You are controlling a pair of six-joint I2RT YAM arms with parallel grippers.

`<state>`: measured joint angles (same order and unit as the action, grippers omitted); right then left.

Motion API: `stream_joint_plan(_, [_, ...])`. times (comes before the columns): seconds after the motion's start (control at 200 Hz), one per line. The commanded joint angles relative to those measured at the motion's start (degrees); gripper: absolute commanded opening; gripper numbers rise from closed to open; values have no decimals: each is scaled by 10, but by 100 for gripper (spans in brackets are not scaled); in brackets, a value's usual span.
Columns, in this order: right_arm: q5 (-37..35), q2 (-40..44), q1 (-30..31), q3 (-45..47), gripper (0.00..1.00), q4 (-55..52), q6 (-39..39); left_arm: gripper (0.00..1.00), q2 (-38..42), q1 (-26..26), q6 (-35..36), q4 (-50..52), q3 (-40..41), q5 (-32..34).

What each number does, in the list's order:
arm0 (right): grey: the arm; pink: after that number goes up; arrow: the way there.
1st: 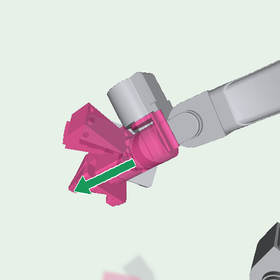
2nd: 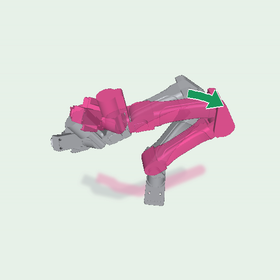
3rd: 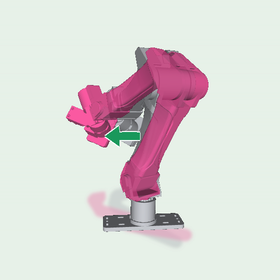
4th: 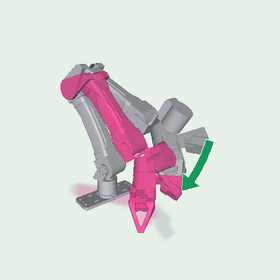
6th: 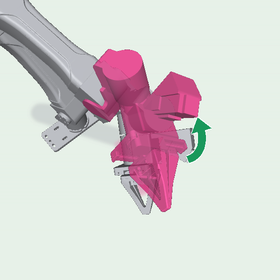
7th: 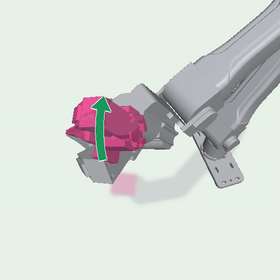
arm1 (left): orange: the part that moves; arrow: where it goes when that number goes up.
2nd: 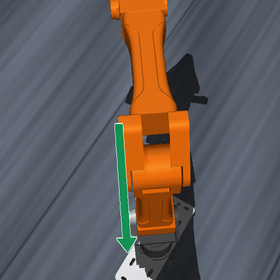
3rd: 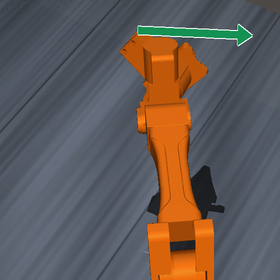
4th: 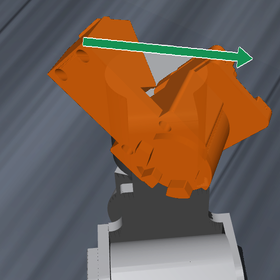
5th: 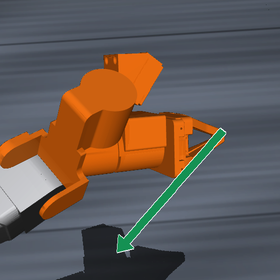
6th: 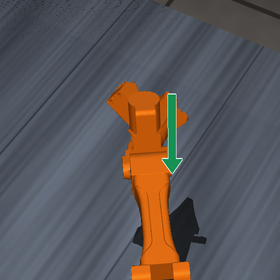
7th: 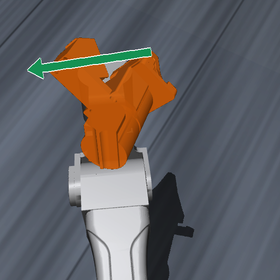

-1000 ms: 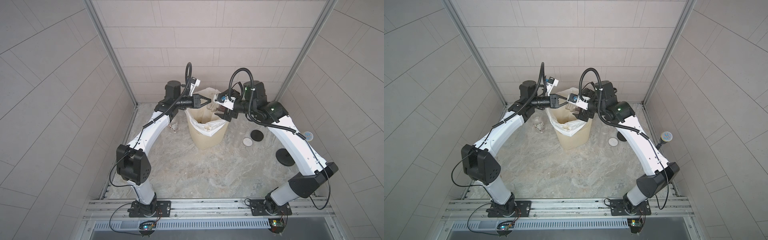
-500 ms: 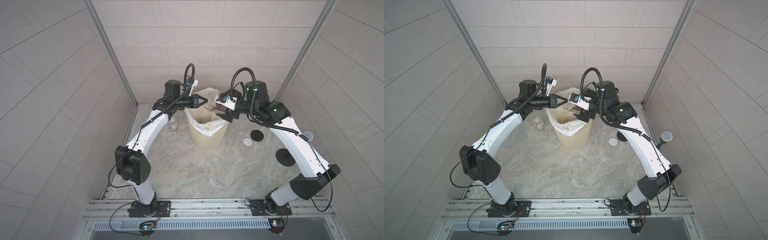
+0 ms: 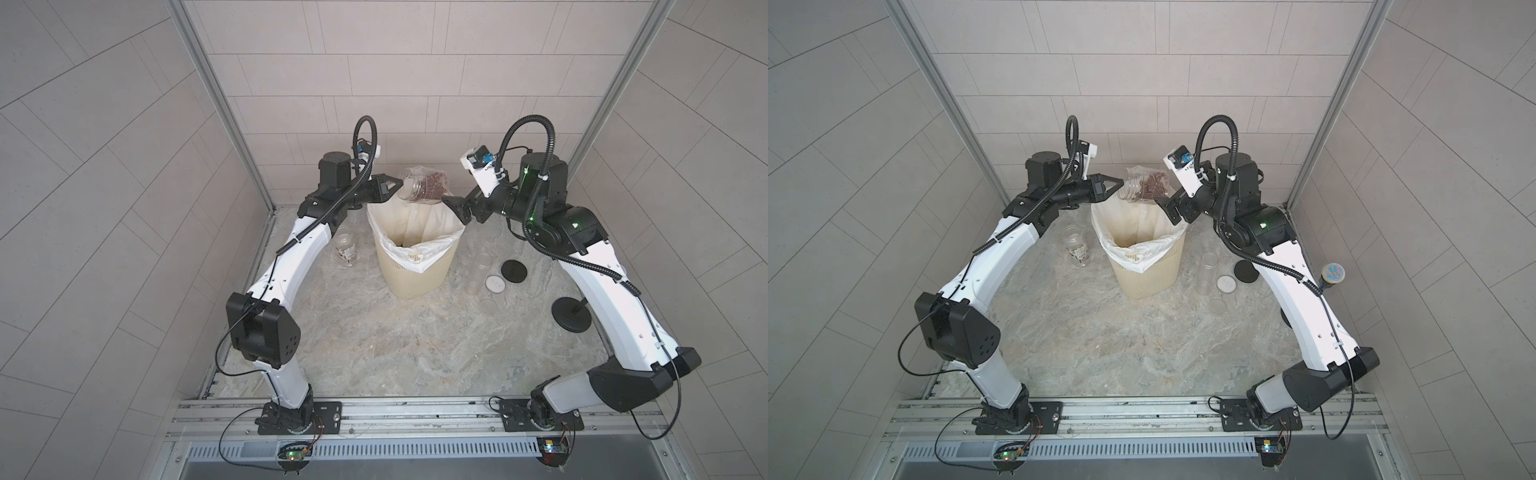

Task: Empty the moldy dried flower tea in the jars
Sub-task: Pour the moldy dried flower tea into the trash bin.

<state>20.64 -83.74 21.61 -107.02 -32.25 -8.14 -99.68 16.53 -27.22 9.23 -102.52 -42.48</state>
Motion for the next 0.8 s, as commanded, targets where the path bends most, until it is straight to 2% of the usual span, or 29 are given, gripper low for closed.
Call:
stream_joint_plan(0.0, [-2, -3, -21, -13, 91, 40, 240, 0, 5, 1, -13, -67, -16, 5])
stream_joint_plan(0.095, [4, 16, -24, 18, 89, 97, 327, 0, 13, 1, -11, -94, 0, 21])
stream_joint_plan(0.25, [-7, 31, -30, 76, 96, 167, 494, 0, 18, 3, -8, -138, 19, 35])
stream_joint_plan(0.42, [10, 37, -27, 187, 99, 328, 698, 0, 29, 16, 30, -157, 45, 49])
stream_joint_plan(0.57, [0, 32, -18, 211, 100, 368, 766, 0, 34, 24, 42, -196, 77, 50])
stream_joint_plan(0.796, [38, 4, -16, 244, 99, 446, 879, 0, 42, 34, 68, -243, 110, 76])
